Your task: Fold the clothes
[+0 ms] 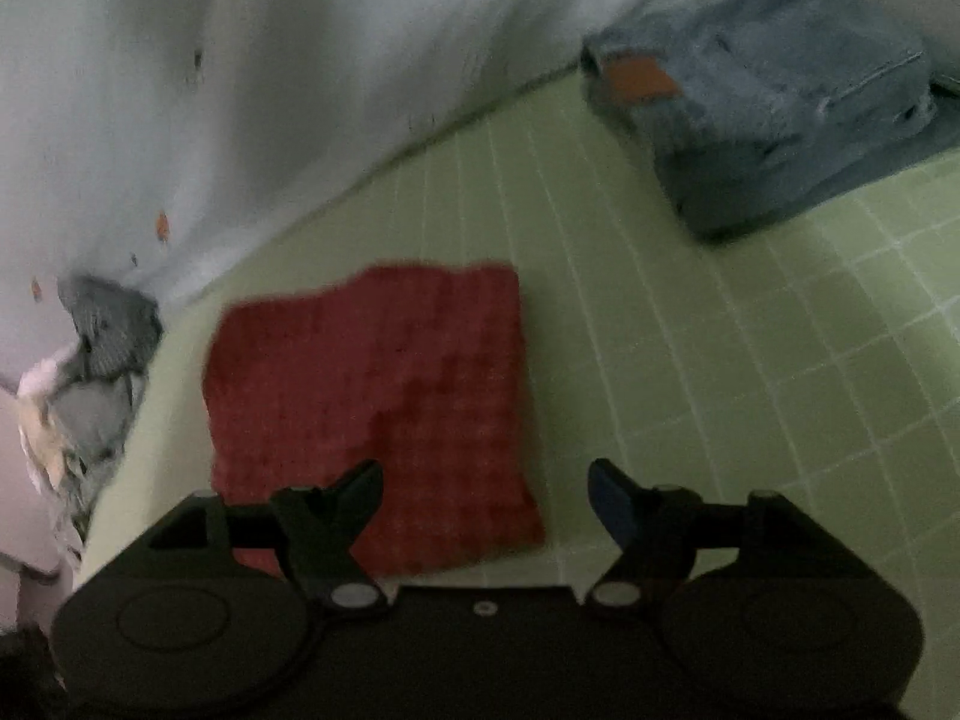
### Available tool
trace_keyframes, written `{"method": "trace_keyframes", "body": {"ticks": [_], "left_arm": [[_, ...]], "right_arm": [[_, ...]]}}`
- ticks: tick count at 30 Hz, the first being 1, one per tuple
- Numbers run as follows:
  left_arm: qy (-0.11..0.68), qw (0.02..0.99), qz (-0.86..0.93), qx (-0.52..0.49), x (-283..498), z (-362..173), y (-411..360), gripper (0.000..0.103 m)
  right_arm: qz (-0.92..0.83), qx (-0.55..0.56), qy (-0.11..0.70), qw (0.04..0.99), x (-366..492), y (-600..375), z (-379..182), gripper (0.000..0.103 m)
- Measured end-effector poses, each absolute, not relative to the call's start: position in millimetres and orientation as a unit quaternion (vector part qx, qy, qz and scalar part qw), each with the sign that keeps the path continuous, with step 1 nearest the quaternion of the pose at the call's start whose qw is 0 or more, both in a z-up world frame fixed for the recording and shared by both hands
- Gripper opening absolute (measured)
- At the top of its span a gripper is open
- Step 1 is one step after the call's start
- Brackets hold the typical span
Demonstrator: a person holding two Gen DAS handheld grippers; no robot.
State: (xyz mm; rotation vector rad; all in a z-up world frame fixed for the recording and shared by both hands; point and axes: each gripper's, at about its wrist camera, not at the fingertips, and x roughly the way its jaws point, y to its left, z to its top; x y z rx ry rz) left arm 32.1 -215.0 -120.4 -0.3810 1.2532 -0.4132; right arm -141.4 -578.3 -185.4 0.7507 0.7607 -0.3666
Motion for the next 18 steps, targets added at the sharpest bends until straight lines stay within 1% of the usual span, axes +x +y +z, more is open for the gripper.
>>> {"method": "trace_keyframes", "body": {"ticks": [1, 2, 3, 4, 7, 9, 11, 16, 18], "left_arm": [[0.574, 0.779, -0.195, -0.158, 34.5, -118.8, -223.1, 0.061], [0.57, 0.784, -0.199, -0.142, 36.9, -117.6, -231.0, 0.063], [0.566, 0.789, -0.204, -0.125, 39.8, -116.8, -239.2, 0.066], [0.562, 0.793, -0.209, -0.107, 42.8, -116.0, -247.5, 0.07], [0.556, 0.799, -0.221, -0.063, 54.1, -118.3, -270.9, 0.076], [0.555, 0.8, -0.226, -0.038, 63.9, -122.6, -285.6, 0.078], [0.556, 0.799, -0.23, -0.018, 75.7, -129.6, -300.7, 0.079], [0.574, 0.784, -0.235, 0.012, 112.1, -153.4, -337.4, 0.079], [0.585, 0.776, -0.234, 0.019, 127.5, -165.0, -348.2, 0.079]], "right_arm": [[-0.17, 0.354, 0.366, 0.843, -137.9, -578.4, -188.2, 0.078], [-0.167, 0.353, 0.372, 0.842, -134.4, -578.5, -191.0, 0.081], [-0.164, 0.347, 0.378, 0.842, -130.3, -578.6, -192.9, 0.085], [-0.163, 0.335, 0.387, 0.844, -125.3, -578.7, -193.3, 0.086], [-0.157, 0.297, 0.409, 0.848, -108.7, -579.6, -195.3, 0.091], [-0.151, 0.279, 0.416, 0.852, -98.2, -582.5, -198.0, 0.094], [-0.144, 0.265, 0.422, 0.855, -86.5, -585.2, -201.1, 0.096], [-0.126, 0.242, 0.441, 0.855, -54.5, -591.1, -211.0, 0.096], [-0.122, 0.237, 0.446, 0.854, -42.6, -591.5, -214.1, 0.101]]}}
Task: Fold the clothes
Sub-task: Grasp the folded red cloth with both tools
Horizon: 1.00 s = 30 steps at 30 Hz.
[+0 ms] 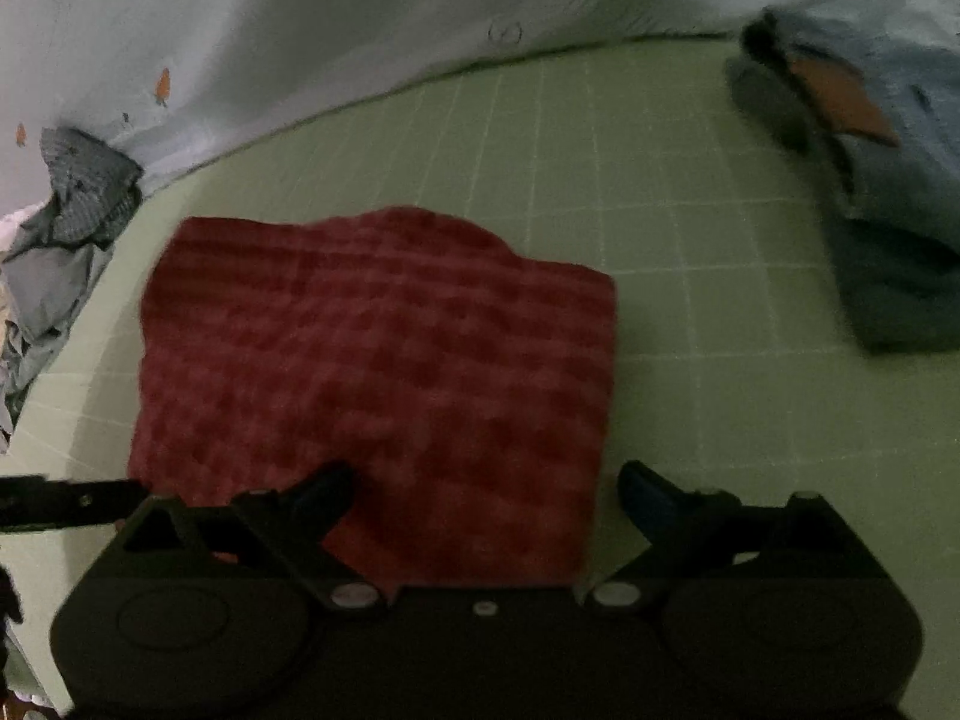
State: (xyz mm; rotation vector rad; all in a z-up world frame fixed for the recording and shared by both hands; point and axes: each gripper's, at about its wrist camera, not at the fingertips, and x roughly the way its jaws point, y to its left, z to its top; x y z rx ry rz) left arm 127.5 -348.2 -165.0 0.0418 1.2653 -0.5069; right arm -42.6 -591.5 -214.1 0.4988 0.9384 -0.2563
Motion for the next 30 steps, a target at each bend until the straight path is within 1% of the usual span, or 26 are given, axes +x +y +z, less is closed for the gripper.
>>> {"method": "trace_keyframes", "body": {"ticks": [1, 2, 8, 10, 11, 12, 13, 14, 15, 16, 17, 18, 19, 20, 21, 23, 30], "left_arm": [[0.582, 0.777, -0.24, 0.02, 132.3, -167.6, -352.2, 0.08], [0.578, 0.777, -0.246, 0.02, 136.8, -169.7, -356.0, 0.089], [0.538, 0.796, -0.269, 0.071, 138.2, -175.2, -375.9, 0.09], [0.527, 0.801, -0.275, 0.076, 134.8, -174.3, -376.8, 0.085], [0.522, 0.803, -0.277, 0.078, 133.1, -173.9, -377.2, 0.075], [0.516, 0.805, -0.28, 0.08, 131.4, -173.5, -377.6, 0.06], [0.518, 0.803, -0.286, 0.074, 129.6, -172.5, -377.0, 0.053], [0.521, 0.799, -0.292, 0.066, 127.9, -171.6, -376.1, 0.039], [0.524, 0.796, -0.298, 0.059, 126.2, -170.6, -375.3, 0.02], [0.527, 0.792, -0.304, 0.051, 124.4, -169.6, -374.5, 0.014], [0.53, 0.789, -0.309, 0.044, 122.7, -168.6, -373.6, 0.014], [0.525, 0.79, -0.314, 0.044, 117.0, -164.8, -373.4, 0.011], [0.519, 0.792, -0.319, 0.046, 110.7, -160.7, -373.1, 0.01], [0.514, 0.792, -0.325, 0.047, 103.6, -156.0, -373.5, 0.01], [0.51, 0.793, -0.33, 0.046, 96.5, -150.8, -373.3, 0.01], [0.503, 0.793, -0.342, 0.043, 82.2, -140.4, -372.8, 0.01], [0.464, 0.8, -0.377, 0.045, 39.4, -102.8, -372.8, 0.01]], "right_arm": [[-0.12, 0.233, 0.447, 0.855, -36.9, -591.1, -215.1, 0.101], [-0.117, 0.227, 0.448, 0.857, -31.7, -590.1, -215.9, 0.102], [-0.113, 0.141, 0.457, 0.871, -6.0, -569.1, -221.5, 0.103], [-0.108, 0.111, 0.46, 0.874, 4.1, -559.1, -224.0, 0.103], [-0.104, 0.099, 0.463, 0.875, 8.9, -554.6, -224.6, 0.103], [-0.098, 0.088, 0.466, 0.875, 13.6, -550.5, -224.8, 0.103], [-0.091, 0.082, 0.469, 0.875, 17.9, -547.3, -224.3, 0.102], [-0.085, 0.079, 0.471, 0.875, 21.3, -544.8, -223.4, 0.098], [-0.08, 0.086, 0.468, 0.876, 22.6, -543.9, -221.3, 0.091], [-0.075, 0.096, 0.465, 0.877, 22.7, -543.6, -218.5, 0.085], [-0.069, 0.103, 0.462, 0.878, 22.4, -543.0, -215.7, 0.069], [-0.062, 0.106, 0.462, 0.878, 21.4, -541.8, -213.0, 0.045], [-0.055, 0.112, 0.463, 0.878, 19.9, -541.0, -210.7, 0.034], [-0.05, 0.118, 0.463, 0.877, 16.3, -540.7, -208.6, 0.02], [-0.05, 0.122, 0.461, 0.878, 10.7, -540.0, -205.4, 0.017], [-0.05, 0.129, 0.455, 0.88, -0.7, -538.6, -199.2, 0.015], [-0.072, 0.119, 0.424, 0.895, -55.6, -523.7, -164.1, 0.014]]}}
